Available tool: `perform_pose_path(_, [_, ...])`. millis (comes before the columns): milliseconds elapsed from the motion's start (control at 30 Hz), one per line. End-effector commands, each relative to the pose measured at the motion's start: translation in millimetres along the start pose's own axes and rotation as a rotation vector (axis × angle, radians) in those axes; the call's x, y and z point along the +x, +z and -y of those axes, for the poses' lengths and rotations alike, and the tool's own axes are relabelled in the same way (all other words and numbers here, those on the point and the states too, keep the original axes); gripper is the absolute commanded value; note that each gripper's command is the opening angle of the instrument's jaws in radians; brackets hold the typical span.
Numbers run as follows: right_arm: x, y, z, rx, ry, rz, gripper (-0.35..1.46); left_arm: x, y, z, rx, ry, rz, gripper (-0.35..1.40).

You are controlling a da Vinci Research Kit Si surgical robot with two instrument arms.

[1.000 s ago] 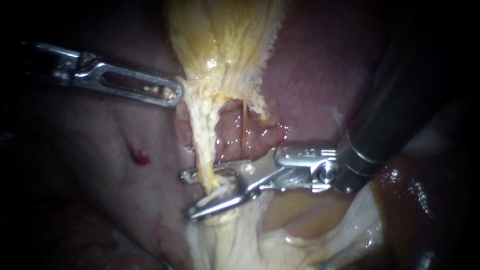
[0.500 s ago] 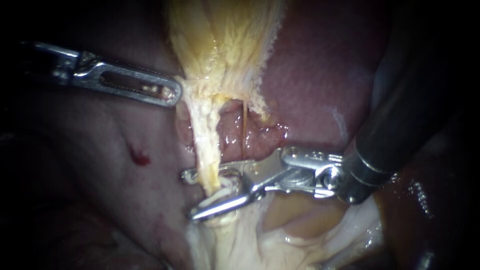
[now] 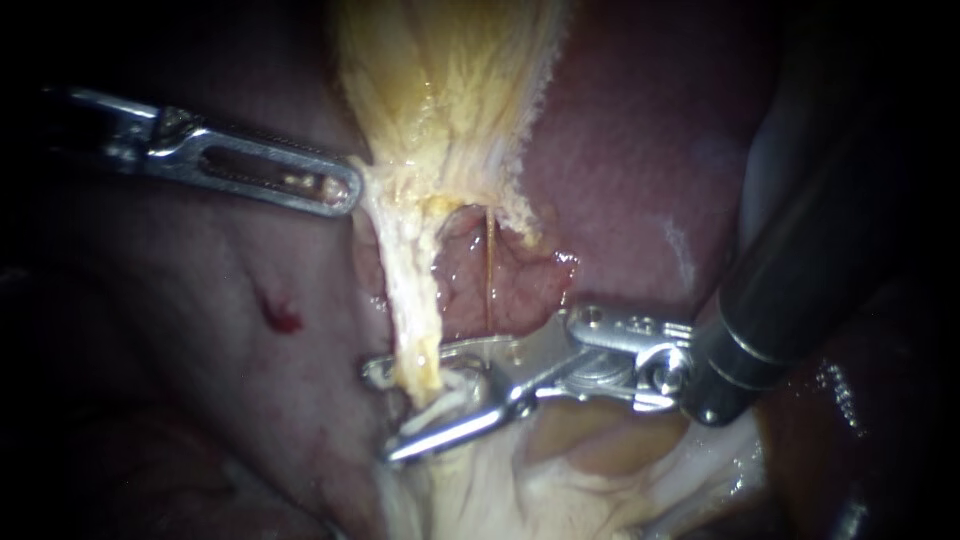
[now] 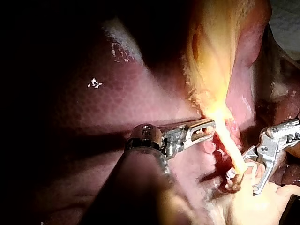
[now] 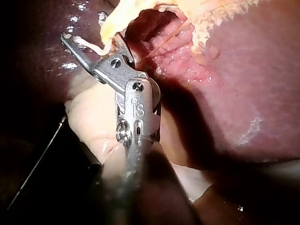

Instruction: Clipping first clip left tube

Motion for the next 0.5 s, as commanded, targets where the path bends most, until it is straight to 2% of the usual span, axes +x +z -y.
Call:
perform_pose_path(33, [-0.4, 0.1, 0.0, 0.0, -0.001, 0.006, 0.48, 0.0, 0.0, 0.0, 0.0, 0.0, 0.0, -0.35])
perform_pose_path(233, [-2.4, 0.8, -0.1, 0.007, 0.001, 0.043, 0.48, 0.0, 0.0, 0.0, 0.0, 0.0, 0.0, -0.35])
perform_pose_path(500, [-2.6, 0.8, -0.1, 0.009, 0.0, 0.044, 0.48, 0.0, 0.0, 0.0, 0.0, 0.0, 0.0, -0.35])
